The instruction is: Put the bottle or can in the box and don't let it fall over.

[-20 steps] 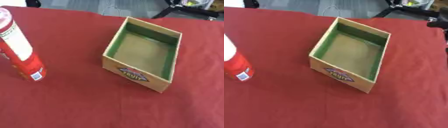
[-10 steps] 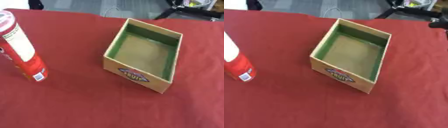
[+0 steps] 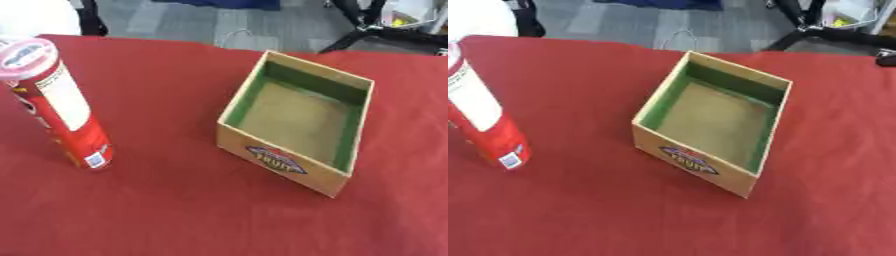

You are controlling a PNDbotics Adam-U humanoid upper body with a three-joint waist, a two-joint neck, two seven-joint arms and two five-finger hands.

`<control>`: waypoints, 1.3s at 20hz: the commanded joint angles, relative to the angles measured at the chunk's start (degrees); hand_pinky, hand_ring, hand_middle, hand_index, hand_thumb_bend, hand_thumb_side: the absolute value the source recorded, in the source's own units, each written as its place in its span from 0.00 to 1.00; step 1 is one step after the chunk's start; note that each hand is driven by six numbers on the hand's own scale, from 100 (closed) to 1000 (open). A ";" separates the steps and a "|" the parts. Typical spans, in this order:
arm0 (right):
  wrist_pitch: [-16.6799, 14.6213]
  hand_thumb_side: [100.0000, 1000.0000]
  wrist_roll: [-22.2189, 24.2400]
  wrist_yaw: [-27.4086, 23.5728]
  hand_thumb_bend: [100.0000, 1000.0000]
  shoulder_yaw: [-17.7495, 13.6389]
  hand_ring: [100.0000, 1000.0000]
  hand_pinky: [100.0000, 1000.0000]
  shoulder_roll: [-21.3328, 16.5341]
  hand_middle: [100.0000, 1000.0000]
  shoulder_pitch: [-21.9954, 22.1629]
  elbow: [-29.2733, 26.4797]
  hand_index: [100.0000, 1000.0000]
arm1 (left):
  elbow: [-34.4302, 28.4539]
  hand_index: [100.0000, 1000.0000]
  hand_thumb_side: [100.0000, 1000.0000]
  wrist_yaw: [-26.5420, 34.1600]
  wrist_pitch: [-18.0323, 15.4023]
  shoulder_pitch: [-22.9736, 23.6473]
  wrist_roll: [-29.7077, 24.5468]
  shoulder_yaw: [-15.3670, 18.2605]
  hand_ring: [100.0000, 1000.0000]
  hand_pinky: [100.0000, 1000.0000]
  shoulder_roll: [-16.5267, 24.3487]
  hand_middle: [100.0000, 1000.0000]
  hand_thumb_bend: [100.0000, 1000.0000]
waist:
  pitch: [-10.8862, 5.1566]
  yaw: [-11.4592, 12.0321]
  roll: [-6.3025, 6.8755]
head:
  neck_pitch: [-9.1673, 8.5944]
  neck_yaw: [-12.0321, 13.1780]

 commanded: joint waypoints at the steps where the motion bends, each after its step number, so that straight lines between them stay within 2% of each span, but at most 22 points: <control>1: 0.47 0.63 0.00 -0.24 0.00 -0.56 0.70 1.00 -1.73 0.83 0.01 -1.38 0.95 | -0.14 0.85 0.67 -0.95 1.78 -1.63 -2.12 0.29 0.82 0.47 3.52 0.79 0.00 | -1.57 0.22 0.24 | 0.27 -0.33; 6: 0.74 0.63 0.42 -0.61 0.00 0.04 0.70 1.00 -1.95 0.83 -0.02 -1.38 0.95 | 4.91 0.85 0.71 -0.59 3.43 -6.20 -4.14 -2.20 0.85 0.58 4.84 0.81 0.00 | -2.26 0.57 0.52 | 0.49 -0.78; 11: 1.00 0.63 1.37 -0.91 0.00 0.76 0.69 1.00 -2.11 0.83 0.14 -1.38 0.95 | 10.19 0.86 0.77 -2.92 4.16 -10.24 -7.44 -5.70 0.86 0.66 5.49 0.83 0.01 | -2.82 0.41 0.51 | 1.53 -0.59; 14: 0.94 0.63 1.69 -1.04 0.00 1.02 0.69 1.00 -2.49 0.83 0.21 -1.38 0.95 | 12.67 0.86 0.83 -5.34 5.31 -12.20 -12.36 -7.61 0.86 0.77 5.70 0.83 0.00 | -3.05 0.28 0.65 | 2.15 0.71; 18: 1.09 0.63 2.32 -0.87 0.00 1.50 0.69 1.00 -2.72 0.83 0.66 -1.38 0.95 | 15.62 0.86 0.84 -5.58 5.60 -15.73 -19.00 -8.27 0.87 0.78 5.08 0.83 0.00 | -3.40 0.35 1.05 | 2.21 1.57; 22: 1.86 0.63 2.93 -0.78 0.00 1.84 0.69 1.00 -2.24 0.83 1.10 -1.38 0.95 | 16.22 0.86 0.87 -4.88 4.73 -16.03 -22.28 -8.62 0.87 0.81 4.80 0.83 0.00 | -4.10 0.42 1.50 | 3.47 3.47; 26: 2.19 0.63 3.07 -1.12 0.00 2.05 0.69 1.00 -2.04 0.82 1.38 -1.38 0.94 | 15.23 0.86 0.90 -4.30 4.41 -14.42 -24.23 -9.00 0.87 0.83 5.36 0.83 0.00 | -5.18 0.25 1.50 | 4.57 4.22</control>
